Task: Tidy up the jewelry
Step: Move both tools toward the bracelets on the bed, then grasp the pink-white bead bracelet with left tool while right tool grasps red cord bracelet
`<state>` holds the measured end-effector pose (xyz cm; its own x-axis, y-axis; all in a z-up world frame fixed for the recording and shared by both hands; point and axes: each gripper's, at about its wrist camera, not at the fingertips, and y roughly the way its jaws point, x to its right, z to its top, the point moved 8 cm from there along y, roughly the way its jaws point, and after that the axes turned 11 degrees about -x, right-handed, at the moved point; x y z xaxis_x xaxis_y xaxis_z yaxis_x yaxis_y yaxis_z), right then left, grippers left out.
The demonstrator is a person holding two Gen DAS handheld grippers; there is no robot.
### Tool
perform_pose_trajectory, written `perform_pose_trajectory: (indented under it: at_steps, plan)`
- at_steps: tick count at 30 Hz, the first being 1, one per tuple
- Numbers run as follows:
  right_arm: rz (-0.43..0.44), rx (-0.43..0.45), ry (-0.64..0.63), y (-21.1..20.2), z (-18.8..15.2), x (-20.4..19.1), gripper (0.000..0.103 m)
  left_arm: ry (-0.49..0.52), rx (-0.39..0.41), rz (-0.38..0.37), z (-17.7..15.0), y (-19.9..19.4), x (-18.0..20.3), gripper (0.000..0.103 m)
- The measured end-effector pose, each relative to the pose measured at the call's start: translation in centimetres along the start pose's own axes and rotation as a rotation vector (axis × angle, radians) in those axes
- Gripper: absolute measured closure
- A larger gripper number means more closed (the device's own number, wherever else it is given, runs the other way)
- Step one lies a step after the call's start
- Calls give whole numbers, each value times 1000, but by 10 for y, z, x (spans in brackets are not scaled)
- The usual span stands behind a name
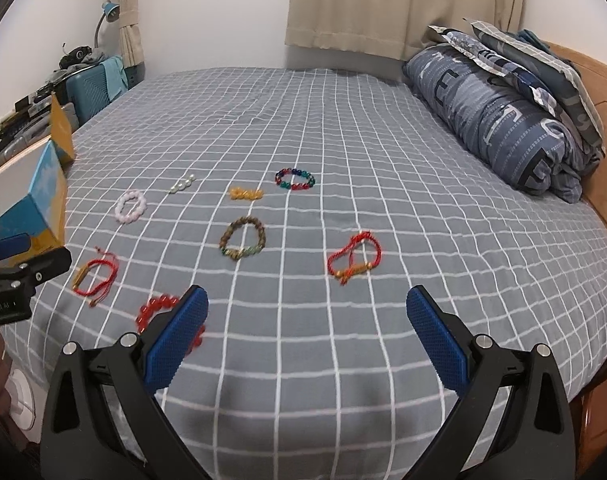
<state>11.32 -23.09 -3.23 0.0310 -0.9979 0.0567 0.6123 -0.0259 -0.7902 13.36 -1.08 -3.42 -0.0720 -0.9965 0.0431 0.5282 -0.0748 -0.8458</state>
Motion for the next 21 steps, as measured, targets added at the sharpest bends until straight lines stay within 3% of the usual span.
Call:
perform_pose_trajectory:
  at_steps: [2,4,9,12,14,18,21]
  plan:
    - [-6,-5,-2,9,10,4,7,-6,-54,-4,7,15,-2,6]
    - [-12,-18,1,20,18,11,7,-8,-49,13,25,27,-5,6]
    - [-11,-68,9,54,36,27,8,-15,-168,34,49,81,-19,6]
    - [-16,-113,22,79,42,37,8,-14,-149,63,68,100,-26,6]
    - [-23,-134,28,94,43,42,8,-15,-177,92,75,121,-34,6]
    - [-29,-172,49,120,42,51,9,-54,-210,52,79,144,-40,6]
    - [-30,-194,56,137,39,56,9,-76,-216,77,85,162,-53,6]
